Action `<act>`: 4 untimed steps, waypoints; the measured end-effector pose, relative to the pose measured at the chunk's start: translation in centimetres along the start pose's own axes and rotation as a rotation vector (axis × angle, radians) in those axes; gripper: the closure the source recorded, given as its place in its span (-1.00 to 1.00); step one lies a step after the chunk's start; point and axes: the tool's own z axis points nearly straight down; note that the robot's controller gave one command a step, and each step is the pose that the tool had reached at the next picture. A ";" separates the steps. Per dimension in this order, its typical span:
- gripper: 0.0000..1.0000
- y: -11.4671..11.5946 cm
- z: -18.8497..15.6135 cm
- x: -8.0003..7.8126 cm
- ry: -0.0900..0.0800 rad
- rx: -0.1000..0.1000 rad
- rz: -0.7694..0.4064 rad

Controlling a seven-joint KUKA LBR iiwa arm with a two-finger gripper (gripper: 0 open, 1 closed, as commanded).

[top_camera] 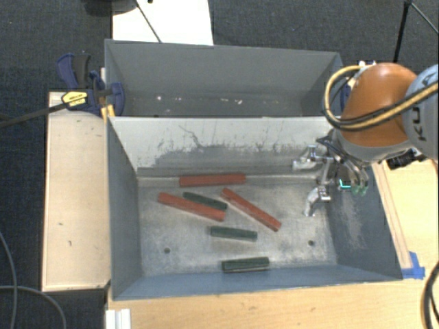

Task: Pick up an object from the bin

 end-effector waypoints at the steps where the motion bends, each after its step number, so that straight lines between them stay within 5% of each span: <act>1: -1.00 0.0 -0.4 -0.2 -0.008 0.001 -0.002; 2: 1.00 4.1 7.2 1.9 -0.020 0.003 -0.114; 3: 1.00 4.1 7.2 1.9 -0.020 0.003 -0.115; 4: 1.00 7.8 -3.9 3.7 -0.007 0.001 -0.169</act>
Offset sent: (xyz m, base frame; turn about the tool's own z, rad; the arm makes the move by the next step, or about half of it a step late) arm -0.0235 0.0425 -0.0765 -0.1197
